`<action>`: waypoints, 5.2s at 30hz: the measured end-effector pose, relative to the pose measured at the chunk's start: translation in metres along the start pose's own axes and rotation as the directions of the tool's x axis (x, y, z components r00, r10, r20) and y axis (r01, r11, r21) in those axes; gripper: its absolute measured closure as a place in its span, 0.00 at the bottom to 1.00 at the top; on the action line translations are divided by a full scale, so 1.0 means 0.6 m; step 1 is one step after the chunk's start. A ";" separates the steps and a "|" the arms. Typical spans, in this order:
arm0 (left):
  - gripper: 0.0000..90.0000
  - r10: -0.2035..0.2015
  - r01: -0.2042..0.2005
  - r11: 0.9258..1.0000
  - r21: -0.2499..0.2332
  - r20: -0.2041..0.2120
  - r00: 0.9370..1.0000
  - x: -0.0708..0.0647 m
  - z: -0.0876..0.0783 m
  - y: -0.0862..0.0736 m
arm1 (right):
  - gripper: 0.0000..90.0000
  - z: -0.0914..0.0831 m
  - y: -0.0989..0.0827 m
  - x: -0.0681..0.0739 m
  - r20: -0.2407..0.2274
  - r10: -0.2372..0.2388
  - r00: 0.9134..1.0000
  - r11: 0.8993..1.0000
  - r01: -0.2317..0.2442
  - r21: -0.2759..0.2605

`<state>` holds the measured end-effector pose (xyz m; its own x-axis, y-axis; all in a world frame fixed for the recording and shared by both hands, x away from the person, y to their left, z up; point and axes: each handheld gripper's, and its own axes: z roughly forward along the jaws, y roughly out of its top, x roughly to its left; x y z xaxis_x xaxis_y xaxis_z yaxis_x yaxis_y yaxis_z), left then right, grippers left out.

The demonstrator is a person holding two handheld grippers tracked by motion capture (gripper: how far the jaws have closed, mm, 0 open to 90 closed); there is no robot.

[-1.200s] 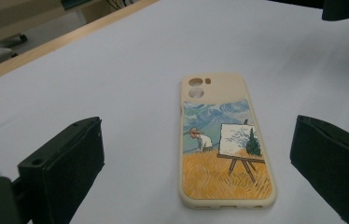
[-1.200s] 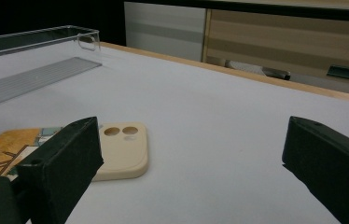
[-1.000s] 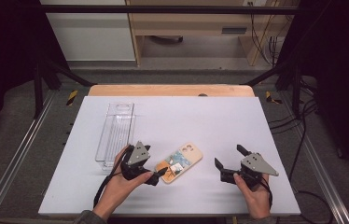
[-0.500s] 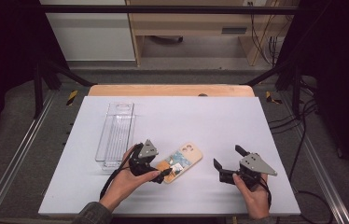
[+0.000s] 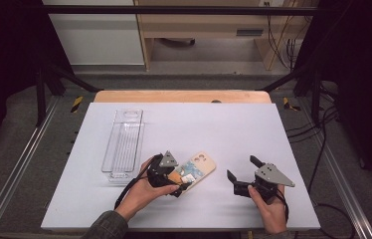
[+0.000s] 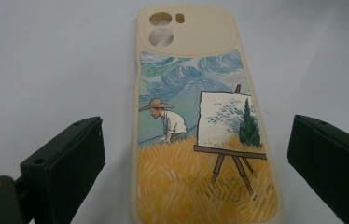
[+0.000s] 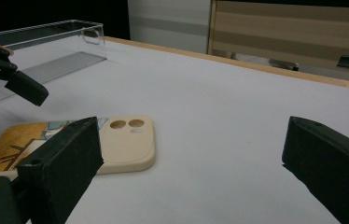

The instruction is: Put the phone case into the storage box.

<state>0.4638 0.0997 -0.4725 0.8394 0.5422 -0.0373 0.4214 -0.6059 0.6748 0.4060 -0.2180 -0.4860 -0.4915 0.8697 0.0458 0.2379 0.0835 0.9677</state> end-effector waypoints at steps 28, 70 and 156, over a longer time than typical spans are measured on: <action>0.04 -0.010 0.011 0.998 0.060 -0.011 1.000 -0.004 0.039 0.000 | 0.05 0.000 -0.001 -0.002 -0.015 0.015 1.000 1.000 -0.015 0.007; 0.12 0.028 -0.025 0.998 0.055 -0.056 0.998 -0.016 0.047 0.006 | 0.05 -0.003 -0.001 -0.004 -0.017 0.026 1.000 1.000 -0.026 0.001; 0.12 0.031 -0.159 0.844 -0.512 -0.250 0.968 -0.053 -0.091 -0.023 | 0.30 0.109 0.154 0.120 -0.346 0.336 0.876 0.942 -0.312 0.126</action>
<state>0.4125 0.1226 -0.4404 0.7398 0.6513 0.1689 0.0465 -0.2999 0.9528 0.4473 -0.1157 -0.4095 -0.6402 0.6215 0.4515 0.4830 -0.1314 0.8657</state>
